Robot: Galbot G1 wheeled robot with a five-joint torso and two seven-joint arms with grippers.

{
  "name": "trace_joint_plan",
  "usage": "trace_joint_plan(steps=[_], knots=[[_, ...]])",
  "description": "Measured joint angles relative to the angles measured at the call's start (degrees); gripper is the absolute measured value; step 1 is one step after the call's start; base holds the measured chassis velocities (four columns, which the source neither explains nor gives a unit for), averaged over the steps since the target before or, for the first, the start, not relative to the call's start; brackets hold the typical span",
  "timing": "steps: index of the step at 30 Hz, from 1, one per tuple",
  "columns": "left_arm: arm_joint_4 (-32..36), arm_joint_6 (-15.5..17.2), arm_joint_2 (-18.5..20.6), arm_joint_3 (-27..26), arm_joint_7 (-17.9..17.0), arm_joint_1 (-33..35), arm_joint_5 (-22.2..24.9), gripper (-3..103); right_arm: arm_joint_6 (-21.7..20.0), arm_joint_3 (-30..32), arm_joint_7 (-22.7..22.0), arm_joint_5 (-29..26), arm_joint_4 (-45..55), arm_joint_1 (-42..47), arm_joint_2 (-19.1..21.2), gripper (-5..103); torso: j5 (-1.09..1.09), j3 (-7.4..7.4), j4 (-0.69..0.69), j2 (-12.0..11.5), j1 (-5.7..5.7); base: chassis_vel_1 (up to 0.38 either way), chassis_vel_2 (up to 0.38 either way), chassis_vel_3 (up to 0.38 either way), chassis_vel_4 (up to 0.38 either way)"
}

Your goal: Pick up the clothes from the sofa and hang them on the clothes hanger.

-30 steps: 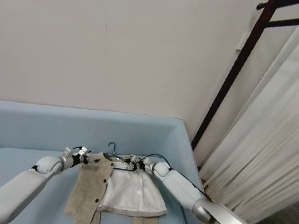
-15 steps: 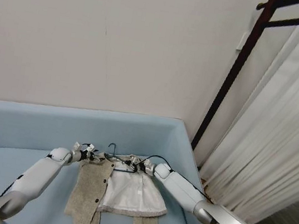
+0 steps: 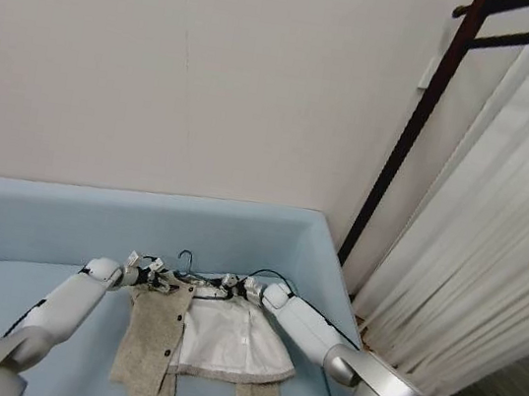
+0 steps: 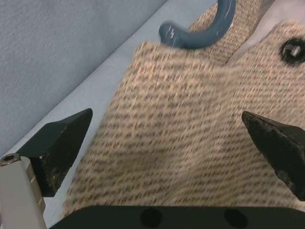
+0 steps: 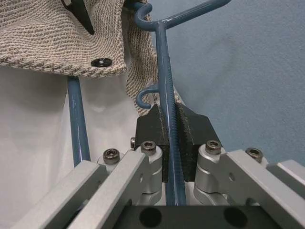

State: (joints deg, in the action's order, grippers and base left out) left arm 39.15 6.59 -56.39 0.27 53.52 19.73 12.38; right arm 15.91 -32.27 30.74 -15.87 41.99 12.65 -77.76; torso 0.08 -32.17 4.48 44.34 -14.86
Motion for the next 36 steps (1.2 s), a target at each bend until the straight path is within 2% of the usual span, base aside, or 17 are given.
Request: trace_joint_plan(steps=[4,11,18,20,23,24,27,30,34,36], knots=[[-0.4,-0.4,0.1,0.0,-0.2,0.0,-0.2,100,0.0,-0.3,0.0,0.0,0.1,-0.1,-0.1,6,0.00,0.00,-0.01,0.0,0.00,0.000,0.000,0.000,0.000],[-1.9,-0.7,-1.3,0.2,-4.4,-0.8,-0.2,100,0.0,-0.6,-0.1,0.0,1.9,-0.1,0.6,6,0.01,0.00,0.00,0.0,0.00,0.000,0.000,0.000,0.000],[-3.4,-0.9,-2.2,0.4,-6.9,-0.9,-0.1,103,0.0,-0.8,-0.2,0.1,2.6,0.0,1.1,6,0.01,0.00,-0.03,0.0,0.00,0.000,0.000,0.000,0.000],[-4.0,-1.2,-2.4,0.4,-7.5,-1.0,-0.1,100,0.0,-0.9,-0.2,0.1,2.8,0.0,1.3,6,0.01,0.00,-0.02,0.0,0.00,0.000,0.000,0.000,0.000],[-4.6,-2.0,-2.7,0.4,-7.9,-1.2,0.0,85,0.0,-0.9,-0.2,0.4,2.9,0.0,1.6,6,0.01,0.00,-0.01,0.0,0.00,0.000,0.000,0.000,0.000],[-4.6,-2.0,-2.7,0.4,-7.9,-1.2,0.0,85,0.0,-0.9,-0.2,0.4,2.9,0.0,1.6,6,0.01,0.00,-0.01,0.0,0.00,0.000,0.000,0.000,0.000],[-4.5,-2.1,-2.7,0.4,-7.8,-1.1,0.1,69,0.0,-0.9,-0.3,0.4,2.8,0.0,1.7,6,0.01,0.00,-0.02,0.0,0.00,0.000,0.000,0.000,0.000],[-4.5,-2.1,-2.8,0.5,-7.8,-1.1,0.1,63,0.0,-0.9,-0.3,0.4,2.9,0.0,1.8,6,0.01,0.00,-0.02,0.0,0.00,0.000,0.000,0.000,0.000],[-4.2,-2.2,-3.3,0.7,-7.5,-0.8,0.1,42,0.0,-0.9,-0.4,0.5,2.9,0.0,1.9,6,0.01,0.00,-0.01,0.0,0.00,0.000,0.000,0.000,0.000],[-4.1,-2.2,-3.3,0.7,-7.3,-0.8,0.1,42,0.0,-0.9,-0.4,0.5,2.9,0.0,2.0,6,0.01,0.00,-0.01,0.0,0.00,0.000,0.000,0.000,0.000]])
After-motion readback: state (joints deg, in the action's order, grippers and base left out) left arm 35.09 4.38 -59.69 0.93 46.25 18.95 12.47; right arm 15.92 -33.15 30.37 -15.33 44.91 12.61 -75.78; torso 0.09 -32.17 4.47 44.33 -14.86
